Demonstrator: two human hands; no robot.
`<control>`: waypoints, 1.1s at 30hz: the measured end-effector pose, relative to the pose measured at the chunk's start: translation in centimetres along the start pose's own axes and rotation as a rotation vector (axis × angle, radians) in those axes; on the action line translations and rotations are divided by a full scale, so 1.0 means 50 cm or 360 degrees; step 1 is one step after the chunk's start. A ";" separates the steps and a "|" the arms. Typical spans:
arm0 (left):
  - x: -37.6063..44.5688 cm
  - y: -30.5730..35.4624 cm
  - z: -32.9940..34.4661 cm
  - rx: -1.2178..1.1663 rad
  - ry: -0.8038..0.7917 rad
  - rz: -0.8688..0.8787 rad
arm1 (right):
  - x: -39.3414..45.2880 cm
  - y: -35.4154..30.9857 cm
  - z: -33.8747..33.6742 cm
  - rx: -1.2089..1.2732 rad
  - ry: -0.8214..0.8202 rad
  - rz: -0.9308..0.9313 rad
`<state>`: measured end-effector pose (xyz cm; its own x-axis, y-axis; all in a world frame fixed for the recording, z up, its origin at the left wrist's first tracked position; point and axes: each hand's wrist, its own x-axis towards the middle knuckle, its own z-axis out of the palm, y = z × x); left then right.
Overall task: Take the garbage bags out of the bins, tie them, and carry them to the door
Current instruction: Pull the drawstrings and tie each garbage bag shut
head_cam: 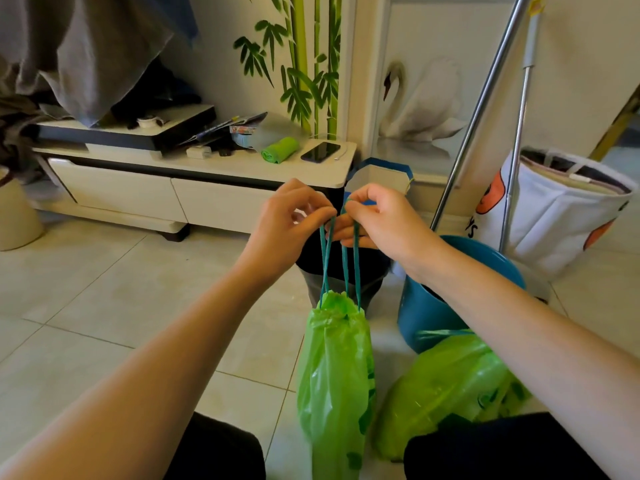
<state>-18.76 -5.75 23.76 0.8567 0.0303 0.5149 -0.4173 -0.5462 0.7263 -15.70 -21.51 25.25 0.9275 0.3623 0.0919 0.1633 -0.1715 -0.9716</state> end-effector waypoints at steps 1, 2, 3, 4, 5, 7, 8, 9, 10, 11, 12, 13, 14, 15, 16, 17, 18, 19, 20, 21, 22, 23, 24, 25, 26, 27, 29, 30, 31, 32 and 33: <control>0.001 -0.001 0.002 -0.0014 0.0015 -0.0008 | -0.004 0.000 -0.001 0.0065 -0.0019 0.0065; 0.001 -0.003 0.002 -0.0036 0.0024 -0.0028 | -0.008 0.000 -0.002 0.0124 -0.0049 0.0128; 0.001 -0.004 0.003 -0.0063 0.0026 -0.0050 | -0.010 0.000 -0.003 0.0164 -0.0088 0.0178; 0.001 -0.004 0.006 -0.0090 0.0019 -0.0066 | -0.013 0.000 -0.005 0.0197 -0.0134 0.0223; 0.001 -0.005 0.010 -0.0111 0.0012 -0.0071 | -0.016 0.000 -0.008 0.0240 -0.0184 0.0272; -0.001 -0.006 0.018 -0.0140 0.0007 -0.0069 | -0.022 -0.003 -0.013 0.0339 -0.0257 0.0380; -0.001 -0.008 0.021 -0.0169 0.0009 -0.0084 | -0.024 -0.004 -0.016 0.0354 -0.0261 0.0412; -0.002 -0.011 0.025 -0.0212 0.0013 -0.0123 | -0.027 -0.005 -0.019 0.0345 -0.0249 0.0427; -0.002 -0.016 0.028 -0.0271 0.0015 -0.0186 | -0.029 -0.005 -0.022 0.0330 -0.0233 0.0433; -0.003 -0.022 0.031 -0.0347 0.0009 -0.0269 | -0.031 -0.005 -0.025 0.0319 -0.0218 0.0431; -0.004 -0.029 0.034 -0.0426 -0.0004 -0.0358 | -0.033 -0.006 -0.029 0.0310 -0.0206 0.0424; -0.006 -0.036 0.036 -0.0479 -0.0024 -0.0444 | -0.035 -0.007 -0.033 0.0301 -0.0193 0.0409; -0.007 -0.045 0.039 -0.0483 -0.0070 -0.0521 | -0.037 -0.010 -0.037 0.0296 -0.0176 0.0388; -0.010 -0.053 0.041 -0.0430 -0.0155 -0.0575 | -0.038 -0.012 -0.041 0.0291 -0.0159 0.0362; -0.015 -0.060 0.044 -0.0353 -0.0300 -0.0603 | -0.039 -0.016 -0.044 0.0280 -0.0145 0.0330; -0.023 -0.065 0.049 -0.0289 -0.0504 -0.0611 | -0.041 -0.018 -0.045 0.0243 -0.0132 0.0284; -0.031 -0.068 0.054 -0.0266 -0.0735 -0.0600 | -0.042 -0.021 -0.046 0.0166 -0.0117 0.0222; -0.040 -0.070 0.061 -0.0264 -0.0954 -0.0574 | -0.044 -0.022 -0.045 0.0067 -0.0100 0.0149; -0.047 -0.070 0.069 -0.0266 -0.1123 -0.0545 | -0.046 -0.024 -0.043 -0.0023 -0.0080 0.0074; -0.051 -0.071 0.078 -0.0257 -0.1234 -0.0519 | -0.048 -0.024 -0.040 -0.0086 -0.0060 0.0009; -0.052 -0.071 0.088 -0.0239 -0.1289 -0.0507 | -0.049 -0.025 -0.037 -0.0125 -0.0042 -0.0046; -0.053 -0.071 0.097 -0.0224 -0.1293 -0.0507 | -0.049 -0.026 -0.033 -0.0148 -0.0025 -0.0092; -0.055 -0.070 0.108 -0.0208 -0.1248 -0.0506 | -0.050 -0.028 -0.031 -0.0158 -0.0008 -0.0134; -0.057 -0.069 0.119 -0.0177 -0.1160 -0.0497 | -0.050 -0.030 -0.029 -0.0154 0.0011 -0.0173; -0.059 -0.071 0.132 -0.0132 -0.1044 -0.0484 | -0.050 -0.033 -0.028 -0.0129 0.0032 -0.0206; -0.061 -0.073 0.145 -0.0107 -0.0922 -0.0478 | -0.049 -0.036 -0.028 -0.0076 0.0057 -0.0229; -0.067 -0.080 0.169 -0.0150 -0.0730 -0.0528 | -0.046 -0.042 -0.030 0.0091 0.0113 -0.0254; -0.069 -0.083 0.178 -0.0175 -0.0657 -0.0561 | -0.044 -0.045 -0.031 0.0176 0.0142 -0.0258; -0.070 -0.087 0.185 -0.0167 -0.0589 -0.0583 | -0.043 -0.048 -0.033 0.0245 0.0167 -0.0262; -0.071 -0.092 0.189 -0.0132 -0.0531 -0.0588 | -0.042 -0.051 -0.034 0.0293 0.0182 -0.0271; -0.073 -0.097 0.192 -0.0081 -0.0498 -0.0577 | -0.043 -0.052 -0.036 0.0318 0.0192 -0.0286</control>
<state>-16.94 -11.25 13.99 0.9966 -0.0464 0.0686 -0.0827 -0.5049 0.8592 -17.50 -23.49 27.99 0.9250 0.2567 0.2800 0.2702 0.0735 -0.9600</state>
